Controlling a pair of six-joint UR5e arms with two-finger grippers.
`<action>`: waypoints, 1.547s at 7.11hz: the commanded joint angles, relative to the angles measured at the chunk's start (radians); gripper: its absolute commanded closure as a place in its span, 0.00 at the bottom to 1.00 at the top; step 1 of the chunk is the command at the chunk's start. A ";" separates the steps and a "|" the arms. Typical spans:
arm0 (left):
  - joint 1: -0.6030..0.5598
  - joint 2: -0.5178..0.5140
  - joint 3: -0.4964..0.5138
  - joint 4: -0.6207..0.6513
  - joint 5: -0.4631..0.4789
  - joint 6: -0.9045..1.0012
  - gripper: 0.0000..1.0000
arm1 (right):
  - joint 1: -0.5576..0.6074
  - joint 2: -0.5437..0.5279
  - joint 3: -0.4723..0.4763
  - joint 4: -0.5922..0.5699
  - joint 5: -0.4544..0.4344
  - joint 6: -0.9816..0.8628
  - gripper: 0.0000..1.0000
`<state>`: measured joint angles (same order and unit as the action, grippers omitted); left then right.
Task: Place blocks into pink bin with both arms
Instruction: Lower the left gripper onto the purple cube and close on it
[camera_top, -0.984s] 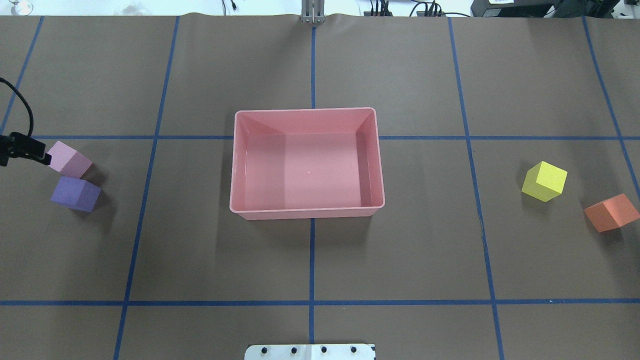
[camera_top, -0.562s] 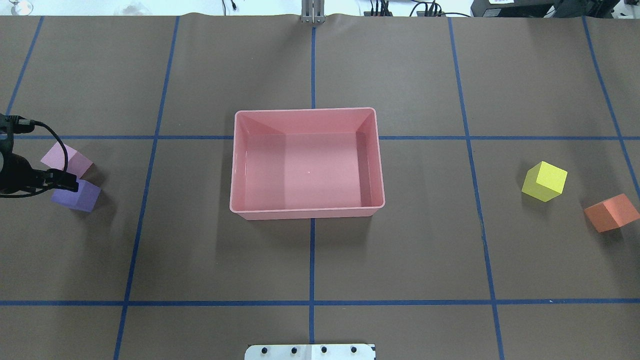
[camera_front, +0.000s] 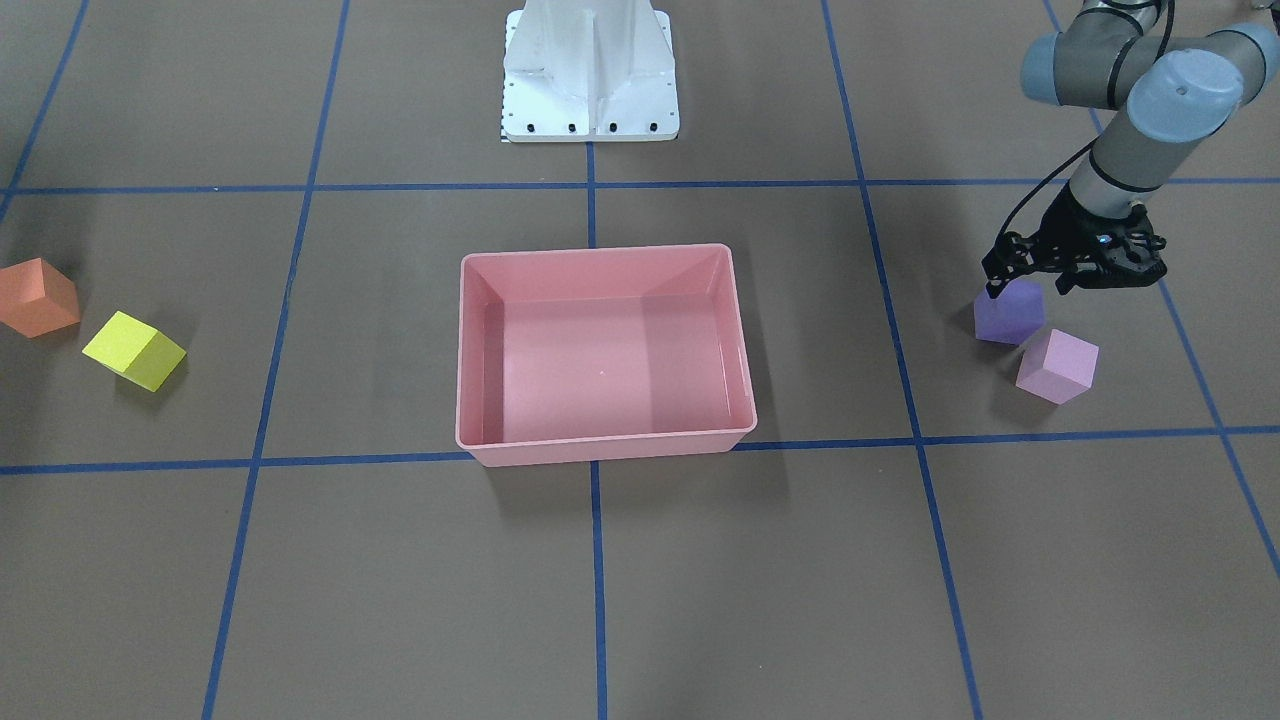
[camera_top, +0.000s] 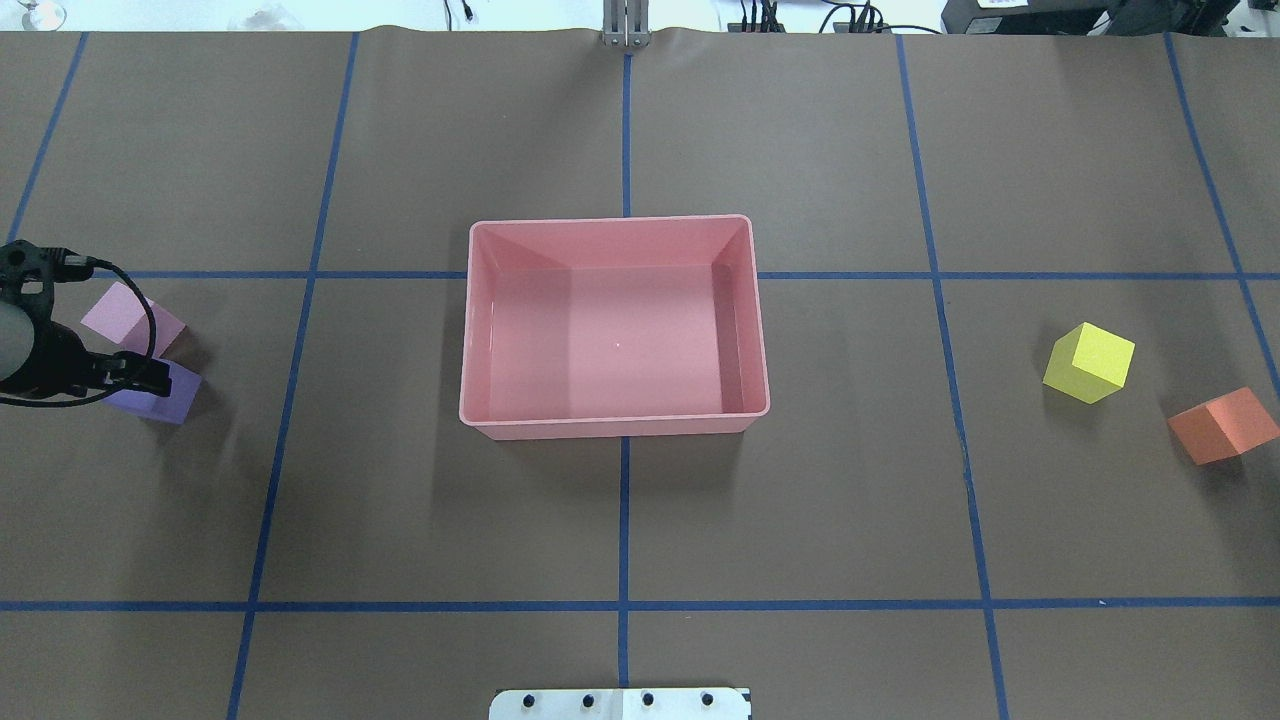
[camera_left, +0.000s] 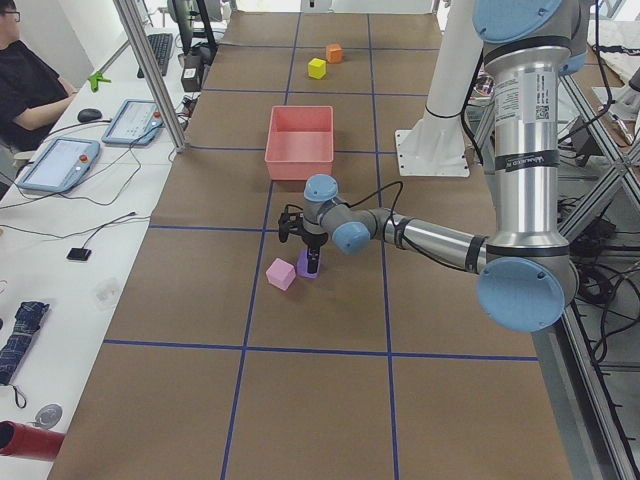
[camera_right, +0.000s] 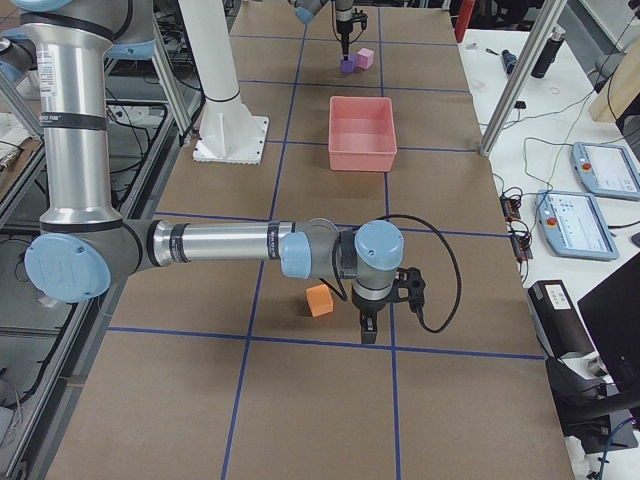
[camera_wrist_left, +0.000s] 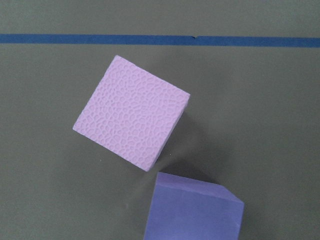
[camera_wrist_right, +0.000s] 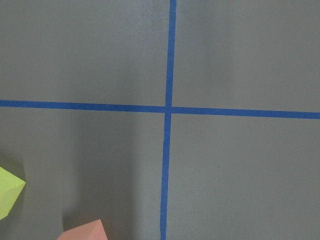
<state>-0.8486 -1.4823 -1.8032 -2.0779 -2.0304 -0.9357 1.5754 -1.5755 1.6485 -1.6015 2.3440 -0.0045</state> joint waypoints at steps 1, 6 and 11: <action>0.028 -0.010 0.027 -0.004 0.016 -0.002 0.00 | 0.000 -0.001 0.002 0.000 0.000 0.000 0.00; 0.025 0.006 0.004 -0.002 0.006 -0.020 1.00 | 0.000 0.006 0.005 0.002 0.000 0.000 0.00; -0.173 -0.021 -0.110 0.032 -0.215 -0.023 1.00 | -0.049 0.026 0.103 0.002 0.050 0.064 0.00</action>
<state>-0.9969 -1.4861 -1.9082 -2.0492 -2.2178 -0.9570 1.5358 -1.5569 1.7394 -1.6010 2.3487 0.0545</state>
